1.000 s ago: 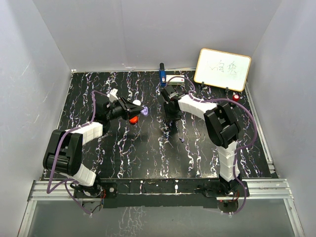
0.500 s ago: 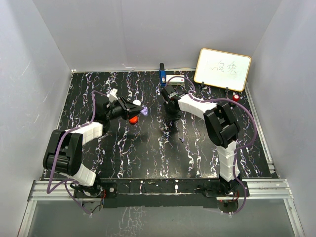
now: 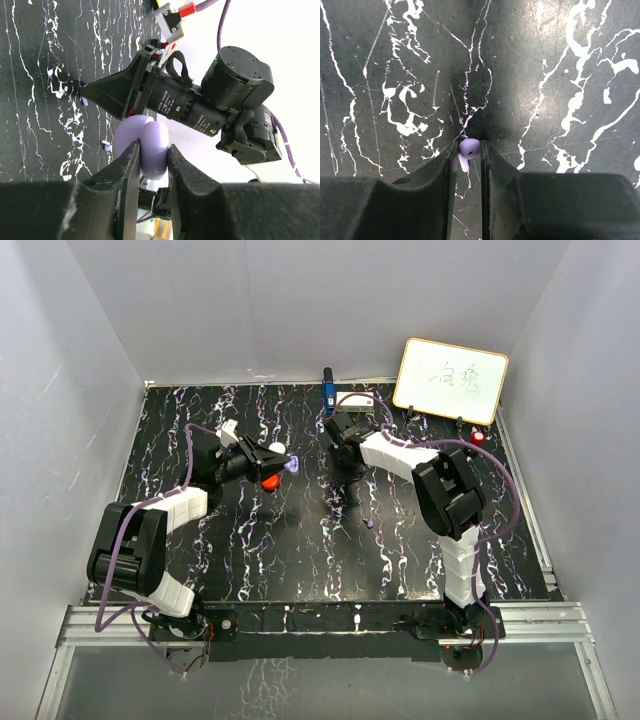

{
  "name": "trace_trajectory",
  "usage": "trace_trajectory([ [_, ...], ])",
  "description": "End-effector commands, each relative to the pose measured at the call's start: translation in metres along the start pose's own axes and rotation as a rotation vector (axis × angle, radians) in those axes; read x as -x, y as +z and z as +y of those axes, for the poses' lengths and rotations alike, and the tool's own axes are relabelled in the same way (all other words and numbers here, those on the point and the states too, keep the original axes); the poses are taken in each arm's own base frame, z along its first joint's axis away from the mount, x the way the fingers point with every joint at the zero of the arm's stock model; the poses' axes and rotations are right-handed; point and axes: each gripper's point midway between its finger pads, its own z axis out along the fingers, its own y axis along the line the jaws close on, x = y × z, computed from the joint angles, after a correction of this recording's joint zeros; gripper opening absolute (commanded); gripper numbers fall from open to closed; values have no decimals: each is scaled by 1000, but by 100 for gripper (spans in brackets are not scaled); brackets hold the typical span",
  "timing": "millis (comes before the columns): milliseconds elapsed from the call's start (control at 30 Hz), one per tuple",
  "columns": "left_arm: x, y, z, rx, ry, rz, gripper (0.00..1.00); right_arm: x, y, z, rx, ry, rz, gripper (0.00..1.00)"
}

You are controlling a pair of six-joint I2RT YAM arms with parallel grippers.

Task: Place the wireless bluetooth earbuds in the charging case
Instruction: Pick up the earbud from the center of the board.

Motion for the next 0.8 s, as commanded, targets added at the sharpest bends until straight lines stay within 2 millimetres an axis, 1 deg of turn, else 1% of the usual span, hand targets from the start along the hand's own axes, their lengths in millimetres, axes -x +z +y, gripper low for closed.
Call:
trace_trajectory([
  [0,-1,-6,-14,-39,34,7,0,39,-32,16,74,11,-175,3],
  [133,0,-5,-15,-39,37,6,0,52,-46,18,94,15,-251,0],
  [267,1,-5,-15,-38,37,4,0,59,-55,20,109,17,-301,0],
  [767,1,-5,-16,-35,39,4,0,68,-68,22,135,23,-364,0],
])
